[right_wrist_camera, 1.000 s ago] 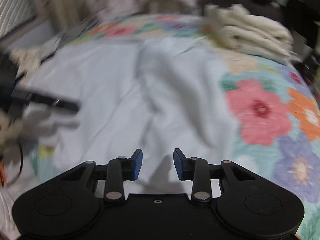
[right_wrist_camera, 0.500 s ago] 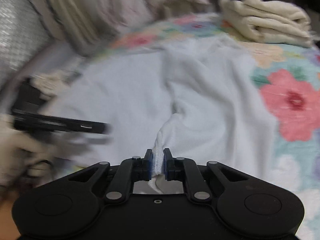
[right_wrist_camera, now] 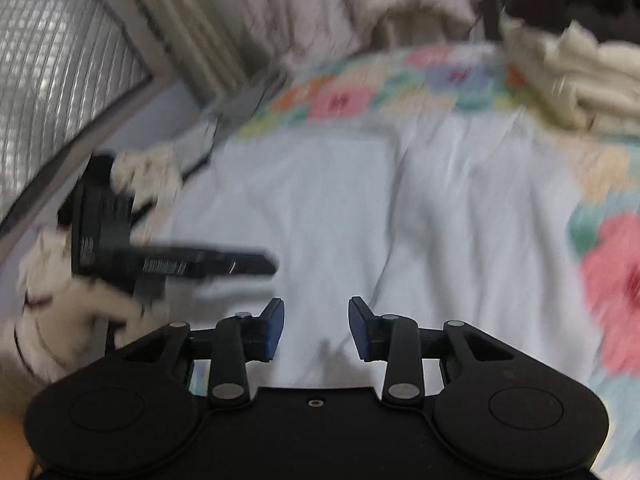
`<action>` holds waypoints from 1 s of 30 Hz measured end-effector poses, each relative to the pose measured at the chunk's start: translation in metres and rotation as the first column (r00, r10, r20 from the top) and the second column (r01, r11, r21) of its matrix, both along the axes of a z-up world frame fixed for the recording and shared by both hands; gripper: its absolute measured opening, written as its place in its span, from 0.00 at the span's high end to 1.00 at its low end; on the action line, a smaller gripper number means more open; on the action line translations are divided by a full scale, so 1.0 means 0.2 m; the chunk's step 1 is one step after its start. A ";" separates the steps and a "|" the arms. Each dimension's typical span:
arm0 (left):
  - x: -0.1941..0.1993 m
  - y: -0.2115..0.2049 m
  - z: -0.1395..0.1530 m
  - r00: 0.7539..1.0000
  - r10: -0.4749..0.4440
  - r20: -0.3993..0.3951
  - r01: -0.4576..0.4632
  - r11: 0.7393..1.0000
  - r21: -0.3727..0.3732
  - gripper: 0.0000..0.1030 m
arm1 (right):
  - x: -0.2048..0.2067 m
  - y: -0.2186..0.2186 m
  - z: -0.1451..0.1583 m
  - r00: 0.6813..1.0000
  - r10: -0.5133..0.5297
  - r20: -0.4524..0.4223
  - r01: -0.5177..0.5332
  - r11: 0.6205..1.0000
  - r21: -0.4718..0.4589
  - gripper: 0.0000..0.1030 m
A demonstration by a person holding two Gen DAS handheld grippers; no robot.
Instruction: Fold clothes
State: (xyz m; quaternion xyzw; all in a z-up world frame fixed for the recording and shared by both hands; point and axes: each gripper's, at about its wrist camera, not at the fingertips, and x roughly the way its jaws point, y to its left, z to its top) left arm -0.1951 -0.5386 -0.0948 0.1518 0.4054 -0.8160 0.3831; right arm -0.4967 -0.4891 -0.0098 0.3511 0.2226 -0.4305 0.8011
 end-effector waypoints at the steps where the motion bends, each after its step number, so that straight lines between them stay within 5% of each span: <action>1: 0.00 -0.04 0.02 1.000 0.003 -0.005 -0.003 1.000 -0.003 0.42 | -0.03 -0.06 0.05 1.000 -0.026 -0.009 0.026 1.000 -0.015 0.57; 5: -0.04 -0.27 0.10 1.000 0.030 -0.004 -0.030 0.999 -0.040 0.36 | -0.11 -0.43 0.09 0.988 -0.106 -0.110 0.100 0.993 -0.054 0.56; 11: -0.14 -0.66 0.01 0.997 0.069 -0.021 -0.069 0.997 0.019 0.35 | -0.27 -0.95 -0.18 0.974 -0.222 -0.051 0.225 0.972 0.073 0.59; 15: -0.23 -0.83 -0.11 0.999 0.032 -0.001 -0.032 0.996 0.084 0.38 | -0.31 -1.09 -0.32 0.959 -0.283 0.004 0.280 0.953 0.119 0.59; 23: -0.38 -1.02 -0.19 1.000 -0.006 0.008 0.006 0.999 0.039 0.39 | -0.32 -1.27 -0.52 0.958 -0.286 0.031 0.277 0.947 0.162 0.63; 24: -0.40 -1.04 -0.19 1.000 -0.013 0.014 0.012 1.000 0.026 0.52 | -0.32 -1.28 -0.52 0.958 -0.286 0.038 0.278 0.950 0.140 0.87; 25: -0.42 -1.05 -0.20 1.000 -0.020 0.020 0.019 1.000 0.014 0.74 | -0.32 -1.28 -0.51 0.959 -0.281 0.036 0.276 0.955 0.110 0.97; 26: -0.45 -1.06 -0.20 0.998 -0.047 0.049 0.047 0.999 -0.010 0.97 | -0.33 -1.28 -0.49 0.960 -0.278 0.030 0.276 0.958 0.076 0.97; 30: -0.47 -1.07 -0.13 0.998 -0.039 0.042 0.044 0.993 -0.112 0.97 | -0.37 -1.32 -0.34 0.947 -0.318 0.033 0.320 0.946 -0.055 0.98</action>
